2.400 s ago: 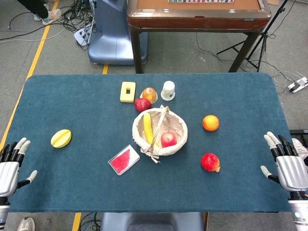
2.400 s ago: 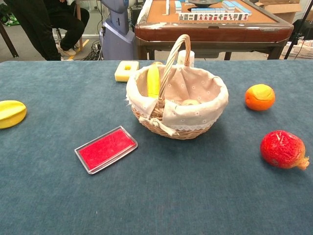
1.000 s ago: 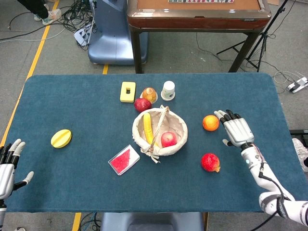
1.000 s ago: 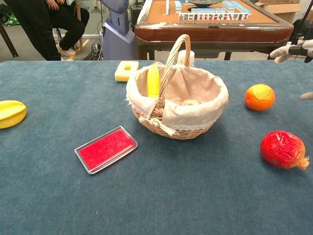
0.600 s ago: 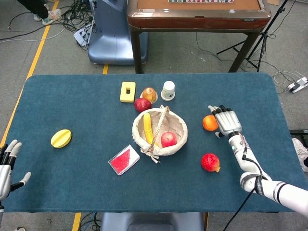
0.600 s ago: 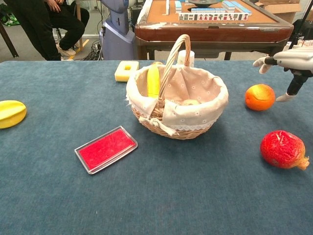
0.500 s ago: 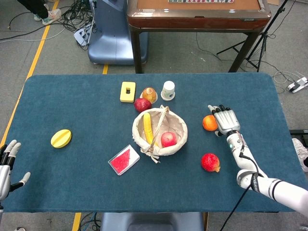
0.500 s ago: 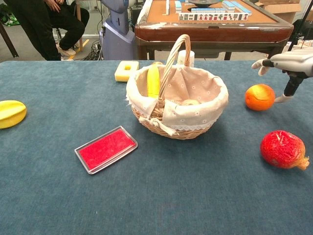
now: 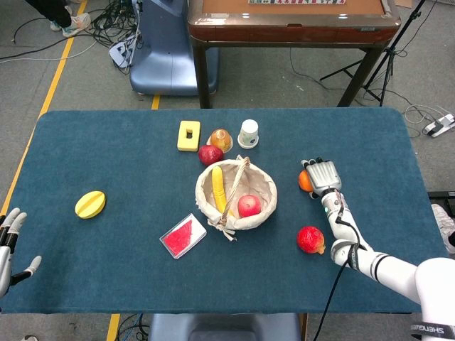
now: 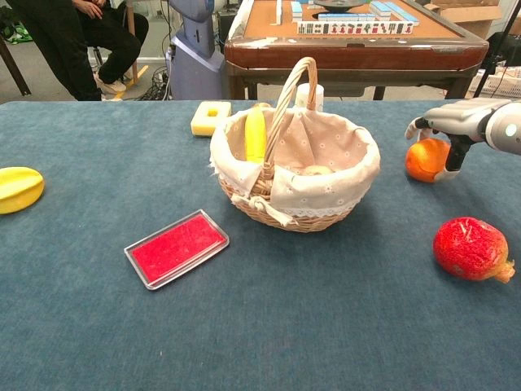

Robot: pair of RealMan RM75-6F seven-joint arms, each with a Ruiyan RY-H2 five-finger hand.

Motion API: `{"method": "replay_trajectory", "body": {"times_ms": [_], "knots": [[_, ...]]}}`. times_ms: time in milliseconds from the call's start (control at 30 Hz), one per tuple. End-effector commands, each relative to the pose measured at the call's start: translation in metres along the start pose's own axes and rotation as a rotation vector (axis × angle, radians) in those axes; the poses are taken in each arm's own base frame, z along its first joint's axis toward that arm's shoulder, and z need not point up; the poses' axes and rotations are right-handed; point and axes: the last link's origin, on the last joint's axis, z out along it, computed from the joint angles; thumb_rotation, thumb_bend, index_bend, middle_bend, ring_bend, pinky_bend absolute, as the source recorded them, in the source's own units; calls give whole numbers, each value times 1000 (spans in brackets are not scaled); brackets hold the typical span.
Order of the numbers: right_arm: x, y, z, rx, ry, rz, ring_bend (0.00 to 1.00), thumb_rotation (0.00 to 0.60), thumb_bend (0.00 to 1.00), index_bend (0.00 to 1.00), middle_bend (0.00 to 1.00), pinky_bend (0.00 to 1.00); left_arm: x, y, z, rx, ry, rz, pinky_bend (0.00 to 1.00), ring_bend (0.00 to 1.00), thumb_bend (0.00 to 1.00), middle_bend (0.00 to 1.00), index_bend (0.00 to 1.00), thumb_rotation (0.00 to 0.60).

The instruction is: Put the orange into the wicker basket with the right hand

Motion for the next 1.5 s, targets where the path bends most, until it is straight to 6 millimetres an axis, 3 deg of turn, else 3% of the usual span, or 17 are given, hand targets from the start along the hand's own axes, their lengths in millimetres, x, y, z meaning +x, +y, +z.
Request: {"method": "replay_trajectory", "body": {"times_ms": [33, 233, 567, 900, 967, 1200, 1367, 1500], "knots": [[0, -2, 0, 7, 4, 2, 202, 600, 262, 276, 288, 359, 0, 1, 1, -3, 0, -1, 13, 0, 260, 0, 86, 600], [16, -5, -14, 58, 67, 79, 288, 600, 314, 381, 372, 429, 0, 2, 2, -9, 1, -3, 13, 0, 260, 0, 86, 600], [72, -1, -73, 216, 278, 199, 314, 600, 315, 404, 393, 447, 0, 4, 5, -19, 4, 0, 14, 0, 260, 0, 86, 600], [71, -29, -99, 356, 203, 329, 314, 600, 315, 402, 327, 464, 1, 7, 4, -30, 11, -8, 13, 0, 260, 0, 86, 600], [69, -34, -100, 377, 178, 338, 303, 600, 315, 360, 281, 464, 1, 6, 3, -27, 9, -9, 13, 0, 260, 0, 86, 600], [64, -45, -100, 449, 121, 395, 158, 600, 315, 22, 51, 464, 4, 3, -1, -21, 14, -20, 13, 0, 260, 0, 86, 600], [68, -41, -103, 471, 151, 409, 84, 600, 317, 0, 0, 448, 4, 2, -1, -18, 12, -18, 13, 0, 260, 0, 86, 600], [67, -20, -114, 432, 197, 370, 82, 600, 319, 0, 0, 440, 4, 1, 0, -18, 14, -20, 13, 0, 260, 0, 86, 600]]}}
